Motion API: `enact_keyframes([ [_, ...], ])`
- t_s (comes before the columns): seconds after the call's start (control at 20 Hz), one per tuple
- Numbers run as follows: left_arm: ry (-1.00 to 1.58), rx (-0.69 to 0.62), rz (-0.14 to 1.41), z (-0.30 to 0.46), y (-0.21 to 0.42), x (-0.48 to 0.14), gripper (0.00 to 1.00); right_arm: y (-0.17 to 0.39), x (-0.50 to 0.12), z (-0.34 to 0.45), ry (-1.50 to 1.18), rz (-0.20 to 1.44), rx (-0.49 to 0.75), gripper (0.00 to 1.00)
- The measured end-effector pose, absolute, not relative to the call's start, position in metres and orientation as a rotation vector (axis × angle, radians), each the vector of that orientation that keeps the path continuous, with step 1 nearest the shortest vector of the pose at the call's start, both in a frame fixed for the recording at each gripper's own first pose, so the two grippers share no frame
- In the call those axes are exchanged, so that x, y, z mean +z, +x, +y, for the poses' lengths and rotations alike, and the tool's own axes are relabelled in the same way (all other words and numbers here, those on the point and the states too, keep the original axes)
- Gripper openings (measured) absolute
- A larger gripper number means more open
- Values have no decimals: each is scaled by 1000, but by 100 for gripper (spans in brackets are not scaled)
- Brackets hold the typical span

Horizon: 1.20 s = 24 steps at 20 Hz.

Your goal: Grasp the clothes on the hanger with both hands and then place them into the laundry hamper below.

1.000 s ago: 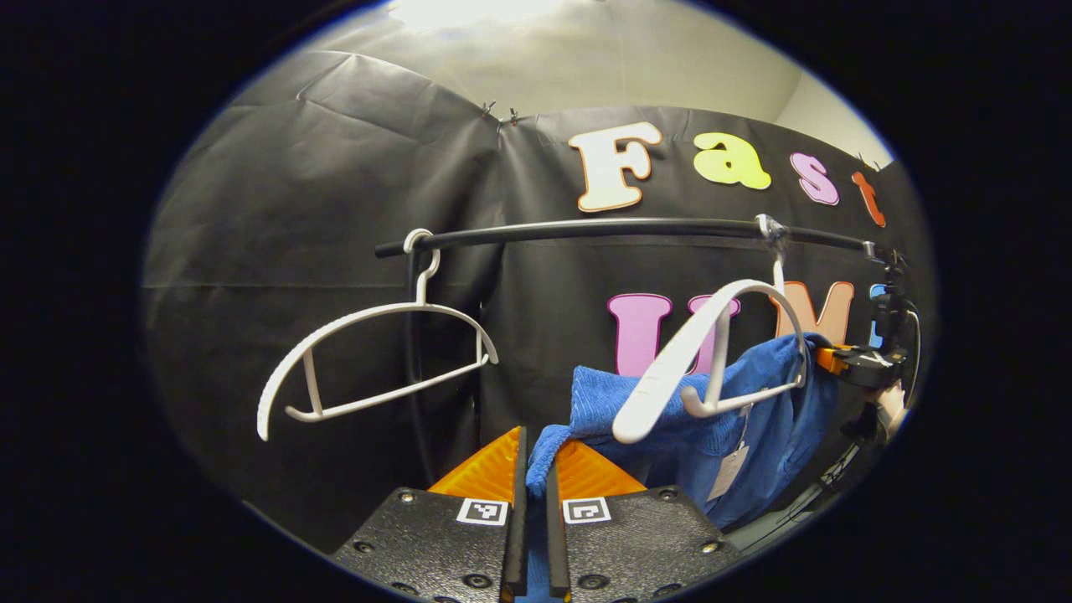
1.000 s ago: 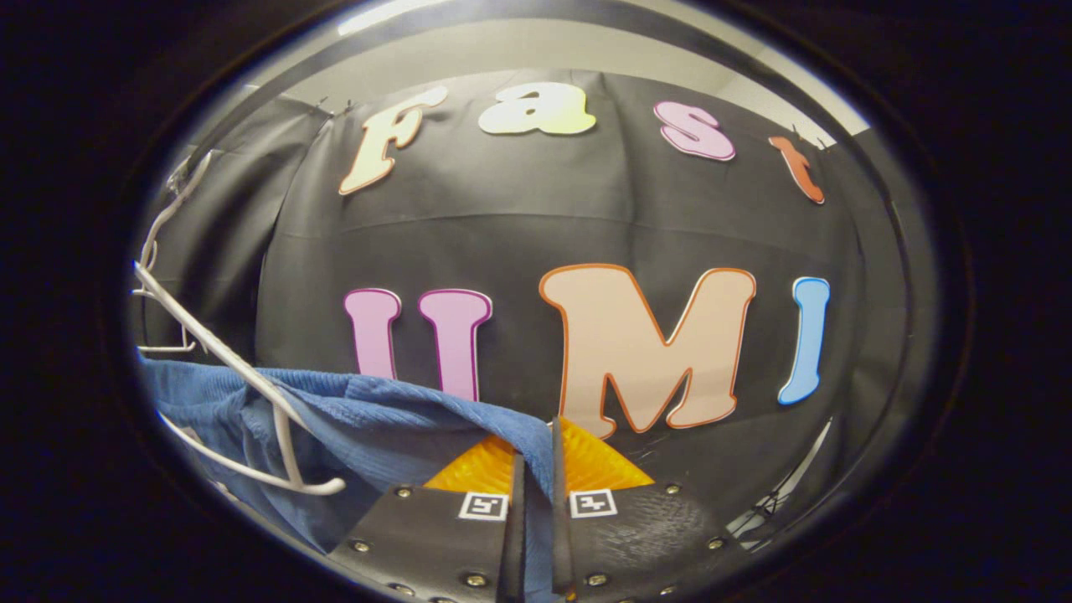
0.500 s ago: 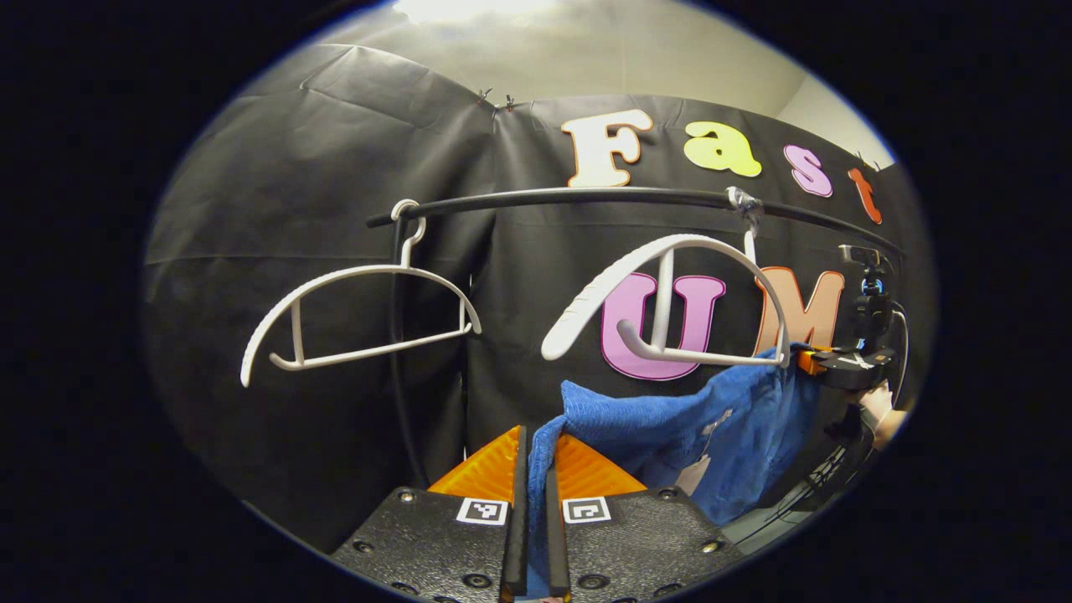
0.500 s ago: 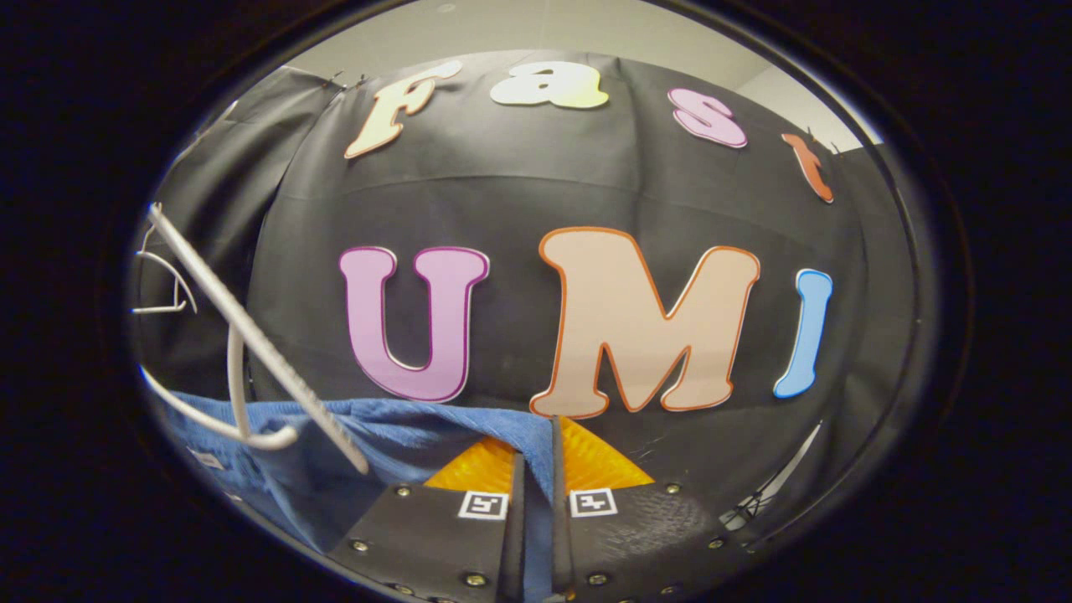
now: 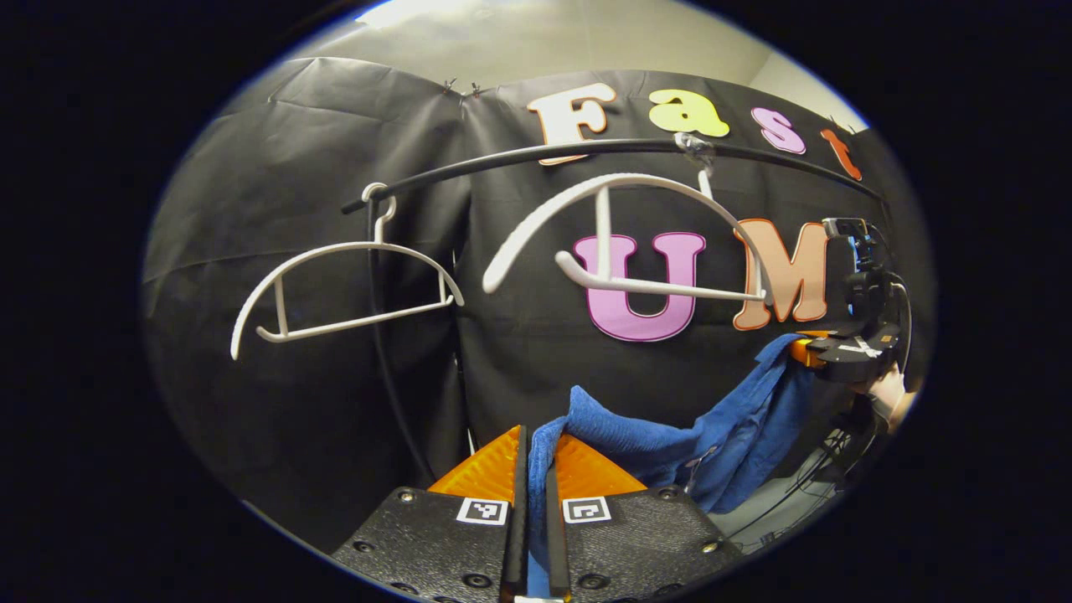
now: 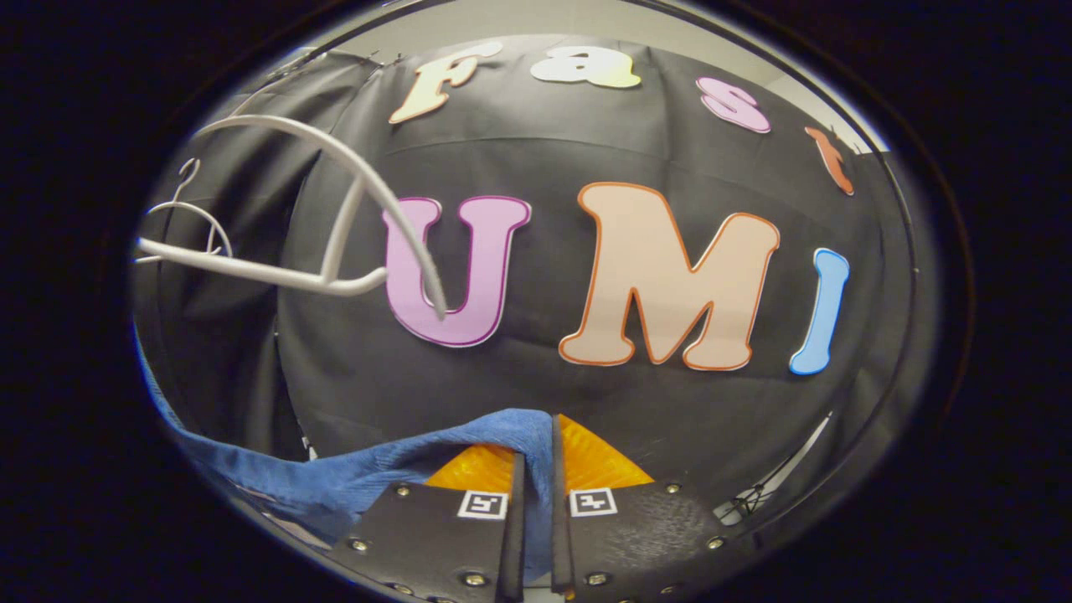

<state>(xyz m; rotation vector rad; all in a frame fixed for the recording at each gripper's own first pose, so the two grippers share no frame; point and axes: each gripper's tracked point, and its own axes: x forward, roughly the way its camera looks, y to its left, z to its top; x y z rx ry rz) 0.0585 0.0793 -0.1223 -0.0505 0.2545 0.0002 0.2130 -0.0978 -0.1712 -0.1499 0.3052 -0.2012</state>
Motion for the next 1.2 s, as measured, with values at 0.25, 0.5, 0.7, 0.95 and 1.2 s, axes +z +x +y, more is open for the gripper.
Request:
enact_keyframes([
  [0.25,-51,-62,249,49,66,-122,9,188,-183,-62,-120,328,-124,13],
  [0.5,-64,-136,239,15,82,-124,9,170,-190,-41,-99,348,-81,13],
  [0.7,-69,-173,241,-4,97,-134,10,154,-204,-33,-104,379,-60,13],
  [0.95,-39,-193,281,-23,108,-168,10,135,-233,-25,-104,450,-32,13],
  [1.2,-13,-217,368,-34,107,-217,9,118,-270,-18,-114,526,-16,13],
])
